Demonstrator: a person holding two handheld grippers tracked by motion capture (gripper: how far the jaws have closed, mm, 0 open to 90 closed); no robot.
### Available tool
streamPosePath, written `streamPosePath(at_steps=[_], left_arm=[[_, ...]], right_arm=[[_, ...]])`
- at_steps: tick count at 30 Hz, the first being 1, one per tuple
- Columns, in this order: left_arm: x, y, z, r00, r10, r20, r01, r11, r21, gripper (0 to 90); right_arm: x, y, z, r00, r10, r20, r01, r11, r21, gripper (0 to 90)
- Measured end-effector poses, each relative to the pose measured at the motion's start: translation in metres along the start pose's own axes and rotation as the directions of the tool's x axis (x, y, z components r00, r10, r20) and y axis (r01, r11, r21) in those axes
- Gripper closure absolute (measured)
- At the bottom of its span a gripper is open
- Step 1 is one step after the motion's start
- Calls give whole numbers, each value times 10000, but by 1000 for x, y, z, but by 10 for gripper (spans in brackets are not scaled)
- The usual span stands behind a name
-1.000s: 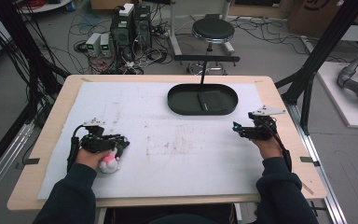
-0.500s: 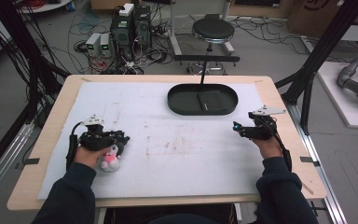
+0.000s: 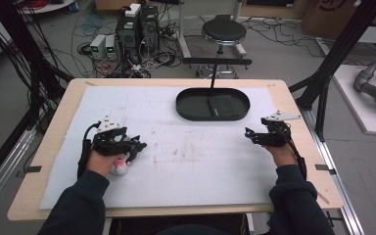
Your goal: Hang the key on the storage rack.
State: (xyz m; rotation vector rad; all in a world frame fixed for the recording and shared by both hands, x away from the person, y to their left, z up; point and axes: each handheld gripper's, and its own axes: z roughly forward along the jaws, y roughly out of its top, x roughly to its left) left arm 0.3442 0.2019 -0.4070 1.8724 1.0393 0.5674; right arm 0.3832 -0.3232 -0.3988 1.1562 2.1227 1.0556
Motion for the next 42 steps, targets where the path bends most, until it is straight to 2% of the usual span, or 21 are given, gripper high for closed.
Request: streamPosePath(at_steps=[1,3,5,7,13,18,22,23,24,25,27,29,30,31,34,36,39,42], left_arm=[[-2,0,-4,9997,-5,-247,5,10000,-16,300],[-5,-1,-11,9982,141,-580,-123,9995,302,294],[-7,-5,-14,9982,-66,-594,96,9987,502,278],[-12,-8,-15,9991,-36,-429,69,9971,756,264],[-28,-15,-13,9984,565,-98,-549,9914,1186,246],[-30,-18,-7,9968,677,419,-728,9881,1354,214],[-33,-21,0,9934,774,850,-916,9797,1785,214],[-33,-22,2,9913,906,955,-1078,9749,1950,257],[-33,-23,4,9895,915,1116,-1122,9740,1966,257],[-33,-23,5,9895,881,1144,-1096,9740,1981,302],[-32,-20,5,9899,945,1060,-1145,9726,2024,371],[-31,-20,5,9896,914,1108,-1125,9728,2024,403],[-28,-20,3,9897,802,1187,-1020,9764,1905,414],[-28,-20,3,9897,802,1187,-1020,9764,1905,419],[-21,-12,-3,9864,464,1578,-679,9887,1334,424],[-13,-3,-8,9804,136,1967,-312,9958,863,425],[-4,12,-12,9664,-216,2562,132,9993,342,424],[3,30,-15,9547,-169,2971,157,9999,62,424]], right_arm=[[-1,0,0,10000,23,-1,-23,10000,-27,232],[-1,0,0,10000,16,-18,-16,10000,-21,231],[-2,-1,-1,10000,33,-24,-33,10000,-15,232],[-2,-1,-1,10000,70,-21,-70,9999,-73,232],[-1,0,-1,10000,24,-8,-24,10000,-82,232],[-1,0,-1,10000,-35,-46,35,10000,-52,234],[-1,0,-1,10000,37,-47,-37,10000,-42,234],[-1,0,0,10000,-9,-56,9,10000,-46,234],[-1,0,0,10000,-9,-56,9,10000,-46,234],[-1,0,0,10000,-2,-58,2,10000,-28,235],[0,0,0,10000,-54,-74,54,10000,-9,237],[0,0,0,10000,-53,-76,53,10000,-25,237],[-1,0,-1,10000,-33,-62,33,10000,-39,237],[-1,0,-1,10000,-33,-62,33,10000,-39,237],[-1,0,-2,10000,5,-59,-5,10000,-88,238],[-2,0,-2,10000,47,-60,-48,9999,-161,238],[-2,0,-2,9999,144,-83,-146,9997,-179,238],[-3,0,-3,9998,135,-114,-138,9996,-231,238]])
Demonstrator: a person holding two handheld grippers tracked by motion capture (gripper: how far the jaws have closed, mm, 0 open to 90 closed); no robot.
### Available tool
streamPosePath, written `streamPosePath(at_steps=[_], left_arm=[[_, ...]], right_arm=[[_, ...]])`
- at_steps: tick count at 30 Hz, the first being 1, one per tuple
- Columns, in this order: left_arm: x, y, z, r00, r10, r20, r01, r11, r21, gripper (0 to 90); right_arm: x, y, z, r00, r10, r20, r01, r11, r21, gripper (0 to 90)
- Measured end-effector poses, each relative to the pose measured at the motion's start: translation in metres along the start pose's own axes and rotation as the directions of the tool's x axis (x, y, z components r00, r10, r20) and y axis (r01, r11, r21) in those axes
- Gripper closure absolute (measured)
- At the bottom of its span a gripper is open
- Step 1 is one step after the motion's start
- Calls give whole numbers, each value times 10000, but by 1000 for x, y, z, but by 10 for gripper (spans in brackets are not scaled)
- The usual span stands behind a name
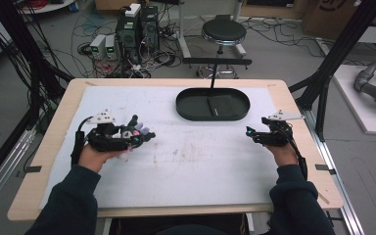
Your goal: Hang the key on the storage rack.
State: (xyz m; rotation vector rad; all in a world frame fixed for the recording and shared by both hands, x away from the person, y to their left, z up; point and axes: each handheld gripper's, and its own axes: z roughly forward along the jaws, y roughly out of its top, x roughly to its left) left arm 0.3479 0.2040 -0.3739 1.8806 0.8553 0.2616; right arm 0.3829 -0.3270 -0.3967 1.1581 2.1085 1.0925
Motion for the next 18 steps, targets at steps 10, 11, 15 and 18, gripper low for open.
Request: streamPosePath(at_steps=[10,11,15,18], left_arm=[[19,53,4,9961,-542,703,596,9953,-762,424],[20,58,6,9962,-522,699,576,9953,-782,423],[22,81,15,9962,-512,702,585,9925,-1070,423],[22,96,25,9958,-512,760,604,9903,-1251,423]], right_arm=[[-1,1,0,9999,79,-121,-82,9998,-205,240],[-1,1,0,9999,97,-124,-100,9997,-218,241],[-2,2,-1,9997,166,-152,-170,9993,-323,241],[-3,2,-1,9997,183,-175,-189,9992,-350,240]])
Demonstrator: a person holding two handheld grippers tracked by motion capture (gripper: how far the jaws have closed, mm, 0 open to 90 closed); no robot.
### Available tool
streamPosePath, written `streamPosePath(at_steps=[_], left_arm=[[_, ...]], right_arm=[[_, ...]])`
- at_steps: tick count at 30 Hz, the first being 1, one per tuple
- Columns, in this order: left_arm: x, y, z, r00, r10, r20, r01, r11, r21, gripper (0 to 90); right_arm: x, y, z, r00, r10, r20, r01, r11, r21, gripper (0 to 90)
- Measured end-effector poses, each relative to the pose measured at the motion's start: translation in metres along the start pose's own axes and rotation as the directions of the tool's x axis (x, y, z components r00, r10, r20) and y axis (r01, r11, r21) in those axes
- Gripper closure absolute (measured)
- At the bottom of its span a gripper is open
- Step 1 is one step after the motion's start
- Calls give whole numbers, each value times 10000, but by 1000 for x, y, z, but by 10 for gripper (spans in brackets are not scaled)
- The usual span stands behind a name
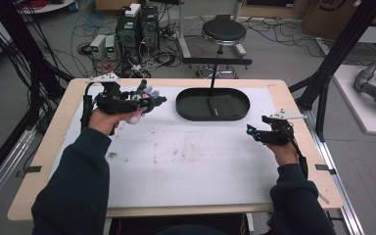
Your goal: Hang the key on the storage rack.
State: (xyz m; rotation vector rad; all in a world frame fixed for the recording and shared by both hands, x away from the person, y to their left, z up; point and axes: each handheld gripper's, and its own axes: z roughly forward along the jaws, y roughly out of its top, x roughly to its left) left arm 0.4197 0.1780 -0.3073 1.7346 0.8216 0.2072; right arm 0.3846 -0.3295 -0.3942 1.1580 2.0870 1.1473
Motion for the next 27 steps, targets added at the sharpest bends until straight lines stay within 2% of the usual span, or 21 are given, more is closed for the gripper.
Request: streamPosePath(at_steps=[2,7,12,13,14,18,22,27], left_arm=[[0,7,9,10000,29,-28,-29,10000,-63,424],[0,24,36,9998,18,205,-13,9996,-269,423],[5,39,66,9996,-209,212,215,9994,-267,424],[7,45,76,9994,-275,200,281,9992,-298,424],[7,45,76,9994,-275,200,281,9992,-298,424],[12,55,93,9977,-576,345,592,9971,-479,424],[16,61,109,9974,-671,272,682,9969,-390,424],[20,68,126,9958,-900,149,907,9943,-552,424]], right_arm=[[-1,0,0,10000,7,-1,-7,10000,-22,240],[-1,0,-1,10000,12,-12,-12,10000,-90,240],[-1,1,-1,10000,6,-67,-7,9999,-132,240],[-1,1,0,10000,14,-92,-15,9999,-117,240],[-1,1,0,10000,14,-92,-15,9999,-117,240],[-2,0,-1,9999,23,-119,-24,9999,-134,240],[-2,0,-1,9998,53,-189,-57,9998,-175,240],[-4,0,-3,9995,173,-276,-180,9995,-261,240]])
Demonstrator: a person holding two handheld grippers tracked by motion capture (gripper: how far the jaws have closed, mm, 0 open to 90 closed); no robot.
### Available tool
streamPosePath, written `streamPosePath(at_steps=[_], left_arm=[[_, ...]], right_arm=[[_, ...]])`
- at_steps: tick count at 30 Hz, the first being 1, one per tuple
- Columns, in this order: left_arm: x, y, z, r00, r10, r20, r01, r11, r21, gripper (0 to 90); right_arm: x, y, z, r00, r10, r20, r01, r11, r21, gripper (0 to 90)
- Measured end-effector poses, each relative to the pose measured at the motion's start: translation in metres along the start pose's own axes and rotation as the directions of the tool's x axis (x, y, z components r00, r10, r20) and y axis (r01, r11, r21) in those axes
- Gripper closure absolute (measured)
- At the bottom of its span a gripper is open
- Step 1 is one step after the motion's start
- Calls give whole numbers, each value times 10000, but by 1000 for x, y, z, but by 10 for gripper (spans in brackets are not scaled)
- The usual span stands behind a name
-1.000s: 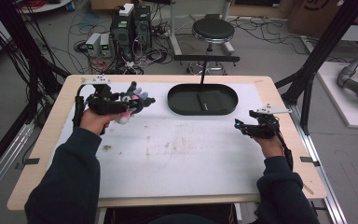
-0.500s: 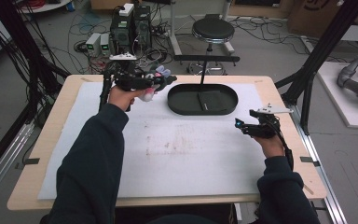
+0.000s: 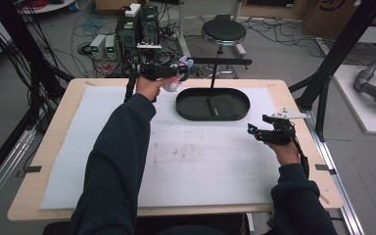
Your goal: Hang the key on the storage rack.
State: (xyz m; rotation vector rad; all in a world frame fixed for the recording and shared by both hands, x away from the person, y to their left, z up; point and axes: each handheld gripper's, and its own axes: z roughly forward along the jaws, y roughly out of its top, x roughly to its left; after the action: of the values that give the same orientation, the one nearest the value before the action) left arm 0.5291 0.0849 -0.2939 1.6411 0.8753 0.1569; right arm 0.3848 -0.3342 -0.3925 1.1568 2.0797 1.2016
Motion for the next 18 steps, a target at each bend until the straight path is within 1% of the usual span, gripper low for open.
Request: streamPosePath(at_steps=[1,3,8,10,14,16,18], left_arm=[[1,2,3,10000,2,-55,-2,10000,12,424],[2,4,9,9999,-125,-68,125,9999,-38,424],[5,9,22,9997,-211,-126,210,9998,-29,424],[7,11,25,9996,-202,-206,200,9997,-112,424],[10,15,28,9990,-299,-317,284,9985,-467,424],[12,14,28,9982,-320,-515,292,9981,-547,424],[15,12,25,9959,-276,-859,232,9984,-522,424]], right_arm=[[0,0,0,10000,21,11,-21,10000,-29,240],[-1,0,-1,10000,0,-37,-1,10000,-36,240],[0,0,0,9999,-8,-113,8,10000,-26,240],[0,0,1,9999,-45,-151,45,10000,-18,240],[1,0,1,9998,-49,-183,49,10000,-9,240],[1,0,1,9998,-60,-203,60,10000,12,240],[1,0,1,9998,-55,-213,56,10000,34,240]])
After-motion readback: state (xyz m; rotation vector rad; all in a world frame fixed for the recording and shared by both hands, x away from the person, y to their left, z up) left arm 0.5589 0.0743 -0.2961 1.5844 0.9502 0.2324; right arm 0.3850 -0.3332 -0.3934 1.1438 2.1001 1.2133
